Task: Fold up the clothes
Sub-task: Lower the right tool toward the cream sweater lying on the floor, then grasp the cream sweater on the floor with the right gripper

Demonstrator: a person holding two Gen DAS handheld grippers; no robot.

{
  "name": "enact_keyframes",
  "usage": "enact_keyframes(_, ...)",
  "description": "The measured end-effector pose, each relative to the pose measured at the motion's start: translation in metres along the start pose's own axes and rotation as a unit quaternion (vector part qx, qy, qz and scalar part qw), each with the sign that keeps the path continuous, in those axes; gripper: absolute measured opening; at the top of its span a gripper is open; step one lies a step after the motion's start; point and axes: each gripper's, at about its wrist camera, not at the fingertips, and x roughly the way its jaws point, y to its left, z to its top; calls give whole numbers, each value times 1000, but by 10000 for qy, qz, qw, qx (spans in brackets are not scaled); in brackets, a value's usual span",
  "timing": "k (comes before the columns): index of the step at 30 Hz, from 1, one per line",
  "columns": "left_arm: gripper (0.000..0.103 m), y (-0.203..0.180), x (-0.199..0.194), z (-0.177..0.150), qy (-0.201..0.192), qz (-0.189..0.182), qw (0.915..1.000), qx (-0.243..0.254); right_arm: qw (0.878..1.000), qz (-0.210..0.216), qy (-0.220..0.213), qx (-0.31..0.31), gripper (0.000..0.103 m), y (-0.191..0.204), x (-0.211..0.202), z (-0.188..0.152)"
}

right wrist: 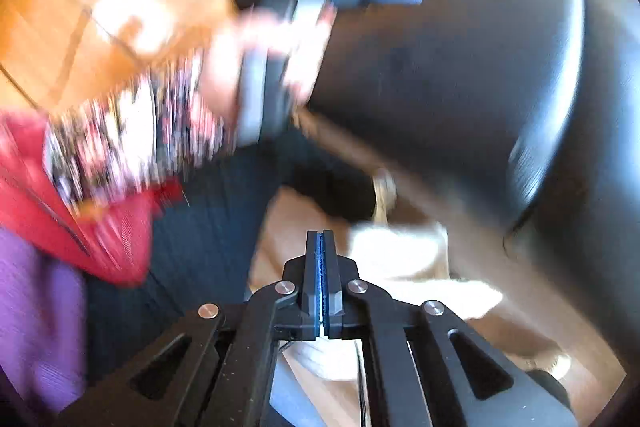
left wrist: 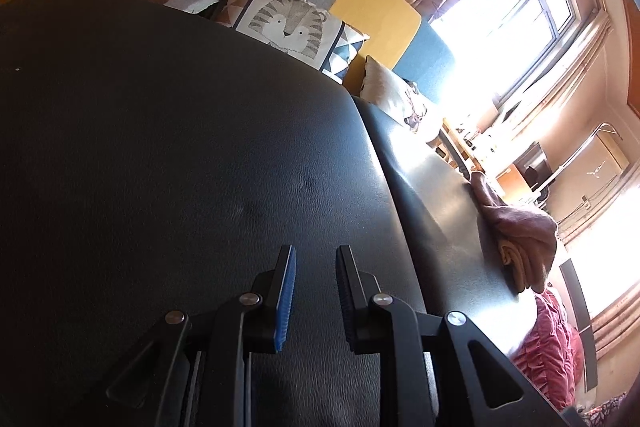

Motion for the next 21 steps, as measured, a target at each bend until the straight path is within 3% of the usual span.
enact_keyframes(2, 20, 1, -20, -12, 30, -43, 10000, -39, 9990, -193, -349, -188, 0, 9, -18, 13)
enact_keyframes(5, 20, 0, -43, -39, 221, 158, 9995, 189, 9980, -458, 104, -427, 2, 8, -3, 16)
enact_keyframes(6, 20, 1, -48, -49, 296, 236, 9989, 272, 9962, -589, 368, -529, 8, 6, 8, 13)
enact_keyframes(7, 20, 3, -51, -59, 375, 330, 9981, 353, 9917, -817, 700, -703, 25, 3, 25, 5)
enact_keyframes(9, 20, 9, -56, -76, 399, 427, 9975, 386, 9722, -1491, 1320, -1230, 45, -4, 67, -17)
enact_keyframes(11, 20, 2, -63, -90, 147, 584, 9957, 705, 9468, -1941, 1907, -1717, 46, -17, 111, -44)
enact_keyframes(12, 20, -1, -66, -97, 19, 667, 9939, 872, 9370, -1996, 2203, -1835, 46, -26, 131, -57)
enact_keyframes(14, 20, -16, -67, -124, -286, 801, 9828, 1641, 9254, -1917, 2679, -1875, 46, -47, 165, -77)
enact_keyframes(16, 20, -32, -67, -151, -591, 928, 9641, 2419, 9254, -1743, 2919, -1678, 46, -68, 190, -87)
enact_keyframes(18, 20, -35, -67, -168, -762, 858, 9555, 2719, 9255, -1592, 3097, -1488, 46, -82, 210, -93)
enact_keyframes(21, 20, -34, -74, -167, -772, 612, 9586, 2671, 9315, -1371, 3124, -1263, 51, -98, 230, -112)
